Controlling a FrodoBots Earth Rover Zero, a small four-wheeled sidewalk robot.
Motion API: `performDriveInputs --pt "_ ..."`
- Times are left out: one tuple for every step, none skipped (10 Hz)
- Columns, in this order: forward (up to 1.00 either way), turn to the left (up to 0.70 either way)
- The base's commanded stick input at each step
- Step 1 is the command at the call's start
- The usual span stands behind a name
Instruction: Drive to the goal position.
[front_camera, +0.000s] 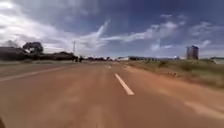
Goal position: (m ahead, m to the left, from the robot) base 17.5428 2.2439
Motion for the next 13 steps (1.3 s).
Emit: performDriveInputs --pt "1.0 0.0" --pt "1.0 0.0" --pt "1.0 0.0" --pt "1.0 -0.07" --pt "1.0 -0.15" --pt "1.0 -0.22" --pt "1.0 0.0" --pt "1.0 0.0" --pt "1.0 0.0" --pt "1.0 0.0" --pt "1.0 0.0" --pt "1.0 0.0" --pt "1.0 0.0"
